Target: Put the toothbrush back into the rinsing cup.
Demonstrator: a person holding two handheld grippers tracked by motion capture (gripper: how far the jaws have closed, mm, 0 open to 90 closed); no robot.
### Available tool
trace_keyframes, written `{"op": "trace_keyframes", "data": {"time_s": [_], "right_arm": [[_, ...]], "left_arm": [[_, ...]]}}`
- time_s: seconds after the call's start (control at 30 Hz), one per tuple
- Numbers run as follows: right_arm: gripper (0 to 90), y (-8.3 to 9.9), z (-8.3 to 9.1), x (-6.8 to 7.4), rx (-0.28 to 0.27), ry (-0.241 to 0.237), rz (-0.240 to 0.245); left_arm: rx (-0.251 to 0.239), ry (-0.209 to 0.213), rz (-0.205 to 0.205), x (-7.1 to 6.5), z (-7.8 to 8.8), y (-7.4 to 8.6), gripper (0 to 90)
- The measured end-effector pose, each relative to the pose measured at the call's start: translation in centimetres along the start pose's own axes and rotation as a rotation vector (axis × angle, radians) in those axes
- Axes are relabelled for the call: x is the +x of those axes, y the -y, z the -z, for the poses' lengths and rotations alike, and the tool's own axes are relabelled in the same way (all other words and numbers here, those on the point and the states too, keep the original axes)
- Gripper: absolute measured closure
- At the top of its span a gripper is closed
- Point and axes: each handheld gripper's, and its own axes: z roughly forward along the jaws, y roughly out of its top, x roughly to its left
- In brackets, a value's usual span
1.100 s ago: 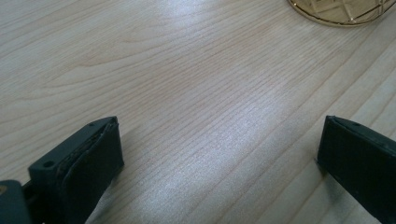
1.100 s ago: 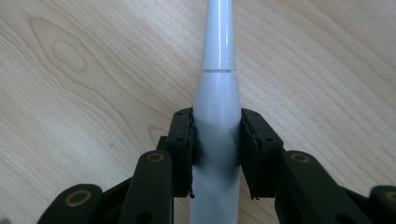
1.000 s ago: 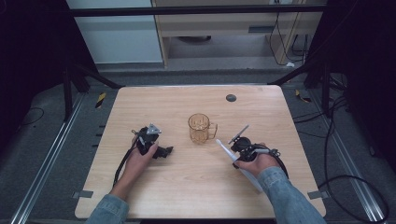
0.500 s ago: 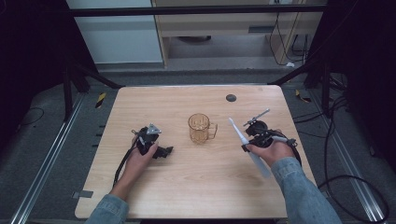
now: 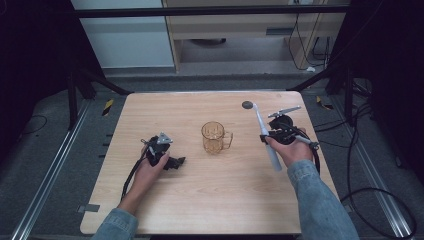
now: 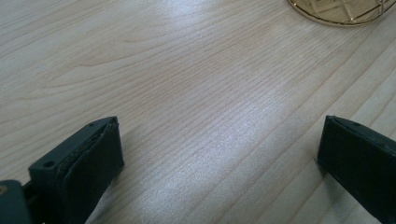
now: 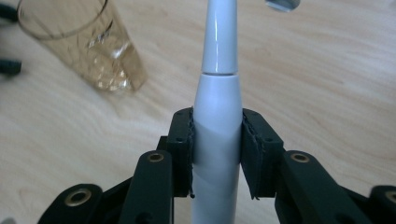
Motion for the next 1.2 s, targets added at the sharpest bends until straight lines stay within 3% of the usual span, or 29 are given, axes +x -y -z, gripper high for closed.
{"op": "trace_keyframes", "data": {"time_s": [0.17,0.37,0.6,1.2], "right_arm": [[67.0,-0.6,-0.8,0.2,-0.093,0.020,-0.019],[66.9,-1.7,-1.2,0.4,-0.168,0.058,-0.028],[67.0,-2.7,-0.9,0.6,-0.251,0.063,-0.030],[66.9,-5.6,-0.5,1.2,-0.354,0.068,-0.029]], "left_arm": [[0.000,0.000,0.000,0.0,0.0,0.0,0.0],[0.000,0.000,0.001,0.0,0.0,0.0,0.0],[0.000,0.001,0.001,0.0,0.0,0.0,0.0],[0.000,0.001,0.002,0.0,0.0,0.0,0.0]]}}
